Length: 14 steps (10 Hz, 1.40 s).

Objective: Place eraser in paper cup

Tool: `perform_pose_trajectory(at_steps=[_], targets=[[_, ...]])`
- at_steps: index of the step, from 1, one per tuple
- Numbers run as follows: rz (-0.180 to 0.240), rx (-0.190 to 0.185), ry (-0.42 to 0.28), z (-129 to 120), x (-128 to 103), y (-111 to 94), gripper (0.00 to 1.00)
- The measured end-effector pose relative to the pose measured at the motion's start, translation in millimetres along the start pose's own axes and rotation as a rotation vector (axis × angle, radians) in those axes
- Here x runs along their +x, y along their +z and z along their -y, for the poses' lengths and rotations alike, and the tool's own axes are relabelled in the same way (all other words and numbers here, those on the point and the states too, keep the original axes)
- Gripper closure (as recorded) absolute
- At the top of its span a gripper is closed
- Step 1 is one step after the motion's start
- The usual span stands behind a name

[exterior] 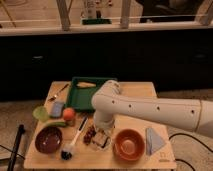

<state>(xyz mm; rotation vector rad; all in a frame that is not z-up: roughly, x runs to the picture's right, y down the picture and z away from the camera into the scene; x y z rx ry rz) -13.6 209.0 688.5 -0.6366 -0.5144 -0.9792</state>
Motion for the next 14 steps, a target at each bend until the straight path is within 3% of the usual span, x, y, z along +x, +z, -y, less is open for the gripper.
perform_pose_trajectory(at_steps=[3,8,14], targets=[[-0.008,-0.008,-0.015,-3.8,-2.9,0.7,1.00],[-0.015,-0.004,-0.101,-5.4,-6.7,4.7,0.97],[-0.006,-0.009,-0.130,-4.4,-1.7,2.5,0.38]])
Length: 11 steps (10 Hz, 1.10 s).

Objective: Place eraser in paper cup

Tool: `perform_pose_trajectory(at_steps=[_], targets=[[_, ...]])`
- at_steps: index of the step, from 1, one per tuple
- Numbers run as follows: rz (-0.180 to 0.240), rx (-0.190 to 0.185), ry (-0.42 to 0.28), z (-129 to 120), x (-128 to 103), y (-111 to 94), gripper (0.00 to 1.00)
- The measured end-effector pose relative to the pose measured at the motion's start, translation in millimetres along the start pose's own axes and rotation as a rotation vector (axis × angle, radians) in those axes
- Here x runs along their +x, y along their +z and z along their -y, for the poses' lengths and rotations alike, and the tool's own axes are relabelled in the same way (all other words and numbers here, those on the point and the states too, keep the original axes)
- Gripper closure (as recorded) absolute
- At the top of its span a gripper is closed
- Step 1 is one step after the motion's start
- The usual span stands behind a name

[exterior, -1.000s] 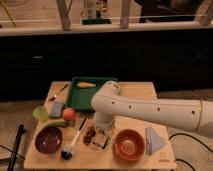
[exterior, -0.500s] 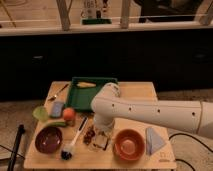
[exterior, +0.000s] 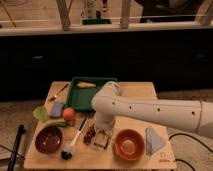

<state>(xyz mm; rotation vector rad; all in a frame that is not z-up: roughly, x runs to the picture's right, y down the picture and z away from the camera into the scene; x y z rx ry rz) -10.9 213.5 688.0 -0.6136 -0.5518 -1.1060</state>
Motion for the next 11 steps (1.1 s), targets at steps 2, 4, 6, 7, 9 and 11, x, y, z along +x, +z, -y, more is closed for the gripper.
perform_pose_trajectory(at_steps=[2,4,6,7,9,11], targets=[[0.001,-0.008,-0.006,0.2,-0.2,-0.3,0.22],[0.001,-0.016,-0.007,-0.9,-0.7,-0.4,0.20],[0.001,-0.020,-0.011,0.2,-2.6,-0.4,0.20],[0.000,-0.021,-0.012,0.2,-3.5,-0.5,0.20],[-0.001,-0.023,-0.015,0.6,-6.0,-0.1,0.20],[-0.001,-0.024,-0.020,2.8,-7.8,0.4,0.20]])
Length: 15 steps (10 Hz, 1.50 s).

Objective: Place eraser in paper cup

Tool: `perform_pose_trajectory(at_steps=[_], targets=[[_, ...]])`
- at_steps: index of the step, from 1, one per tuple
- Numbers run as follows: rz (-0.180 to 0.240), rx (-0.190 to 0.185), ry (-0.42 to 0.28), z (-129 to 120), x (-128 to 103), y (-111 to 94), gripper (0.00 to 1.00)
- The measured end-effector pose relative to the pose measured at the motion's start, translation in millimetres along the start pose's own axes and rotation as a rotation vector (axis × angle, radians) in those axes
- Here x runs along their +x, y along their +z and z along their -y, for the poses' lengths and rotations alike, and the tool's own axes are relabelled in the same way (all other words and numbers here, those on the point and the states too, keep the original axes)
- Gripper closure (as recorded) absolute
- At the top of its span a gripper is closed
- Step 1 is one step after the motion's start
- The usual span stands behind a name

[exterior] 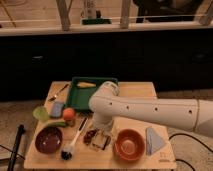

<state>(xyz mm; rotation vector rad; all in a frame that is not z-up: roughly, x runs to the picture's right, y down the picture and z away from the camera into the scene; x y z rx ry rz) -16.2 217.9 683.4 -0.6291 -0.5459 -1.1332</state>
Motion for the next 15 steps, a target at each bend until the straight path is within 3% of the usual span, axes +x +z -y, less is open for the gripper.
perform_pose_trajectory(at_steps=[15], targets=[[-0.003,-0.001,0.010,0.4,9.5,-6.6,0.20]])
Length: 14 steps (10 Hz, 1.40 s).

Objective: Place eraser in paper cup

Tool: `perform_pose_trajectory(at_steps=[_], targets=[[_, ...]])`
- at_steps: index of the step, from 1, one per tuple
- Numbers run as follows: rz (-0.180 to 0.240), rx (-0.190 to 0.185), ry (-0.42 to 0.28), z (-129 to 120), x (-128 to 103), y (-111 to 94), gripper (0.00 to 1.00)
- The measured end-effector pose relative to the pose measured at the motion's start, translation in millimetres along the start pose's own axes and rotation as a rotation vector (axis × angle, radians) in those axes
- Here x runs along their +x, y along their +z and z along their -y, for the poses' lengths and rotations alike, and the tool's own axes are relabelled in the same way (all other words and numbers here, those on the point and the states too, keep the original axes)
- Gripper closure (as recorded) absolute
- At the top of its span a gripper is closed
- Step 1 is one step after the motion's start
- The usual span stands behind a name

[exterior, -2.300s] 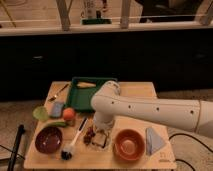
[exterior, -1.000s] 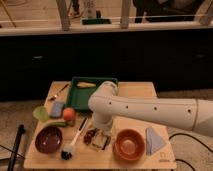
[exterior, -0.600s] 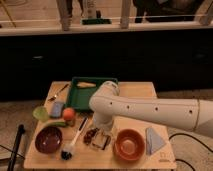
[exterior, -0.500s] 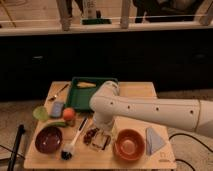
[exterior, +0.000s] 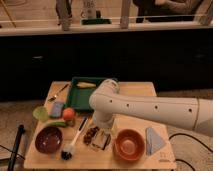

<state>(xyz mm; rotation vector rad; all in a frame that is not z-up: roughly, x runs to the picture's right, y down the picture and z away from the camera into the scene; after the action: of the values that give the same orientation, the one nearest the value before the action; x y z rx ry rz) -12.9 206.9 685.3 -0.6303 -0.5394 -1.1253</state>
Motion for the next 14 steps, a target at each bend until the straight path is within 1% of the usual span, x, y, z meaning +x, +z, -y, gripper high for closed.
perform_pose_trajectory(at_steps=[5,14], targets=[[0.003,0.002,-0.007,1.5,8.5,-7.0,0.20],[0.005,0.001,-0.006,0.7,8.5,-6.2,0.20]])
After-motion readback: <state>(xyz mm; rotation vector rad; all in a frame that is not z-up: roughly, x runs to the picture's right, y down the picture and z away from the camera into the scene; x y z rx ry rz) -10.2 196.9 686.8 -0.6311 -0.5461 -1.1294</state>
